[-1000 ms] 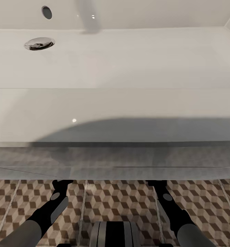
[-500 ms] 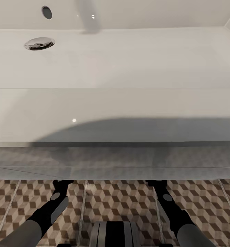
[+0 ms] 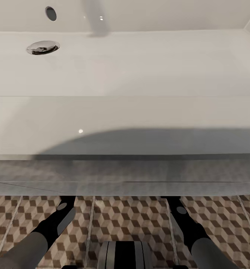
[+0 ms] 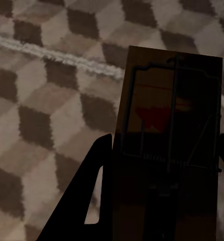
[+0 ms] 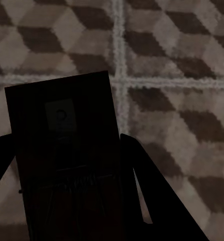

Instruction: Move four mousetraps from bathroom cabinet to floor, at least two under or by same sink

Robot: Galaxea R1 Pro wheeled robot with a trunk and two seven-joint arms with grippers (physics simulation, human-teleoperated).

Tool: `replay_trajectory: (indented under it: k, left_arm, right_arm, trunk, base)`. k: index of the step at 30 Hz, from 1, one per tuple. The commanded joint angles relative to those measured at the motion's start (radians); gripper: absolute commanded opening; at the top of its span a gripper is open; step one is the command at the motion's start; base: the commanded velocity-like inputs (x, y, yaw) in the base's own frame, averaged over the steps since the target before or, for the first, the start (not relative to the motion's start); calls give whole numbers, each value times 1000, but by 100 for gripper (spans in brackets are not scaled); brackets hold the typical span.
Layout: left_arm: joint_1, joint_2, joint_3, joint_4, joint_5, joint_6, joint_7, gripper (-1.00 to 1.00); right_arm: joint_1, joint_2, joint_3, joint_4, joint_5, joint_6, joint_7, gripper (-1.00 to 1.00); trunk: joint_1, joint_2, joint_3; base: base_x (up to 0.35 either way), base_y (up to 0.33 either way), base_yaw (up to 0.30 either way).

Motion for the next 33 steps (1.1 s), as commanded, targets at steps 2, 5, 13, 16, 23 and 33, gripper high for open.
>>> replay_trajectory:
  k: [2,5,13,16,23,33]
  left_arm:
    - [-2,1,-9,-1,7,-5,11,-100]
    - [-2,0,-9,0,7,-7,11,-100]
    - [-2,-2,-9,0,8,-8,11,-100]
    - [-2,-3,-9,0,8,-7,11,-100]
    - [-2,-4,-10,0,8,-7,11,-100]
    - [-2,-6,-11,0,10,-7,11,-100]
  right_arm:
    - [-2,0,1,2,0,-3,-2,-100]
    - [-3,0,3,3,0,-4,-2,-100]
    - [-4,1,4,2,7,-4,-2,-100]
    - [-4,1,4,2,8,-2,-2,-100]
    - [-4,1,4,2,4,-1,-2,-100]
    - [-4,0,4,2,3,-2,-2,-100]
  trunk:
    - [0,0,-1]
    - [0,0,-1]
    - [0,0,-1]
    - [0,0,-1]
    - [0,0,-1]
    - [0,0,-1]
  base:
    - [0,0,0]
    - [0,0,0]
    - [0,0,0]
    - [0,0,0]
    - [0,0,0]
    - [0,0,0]
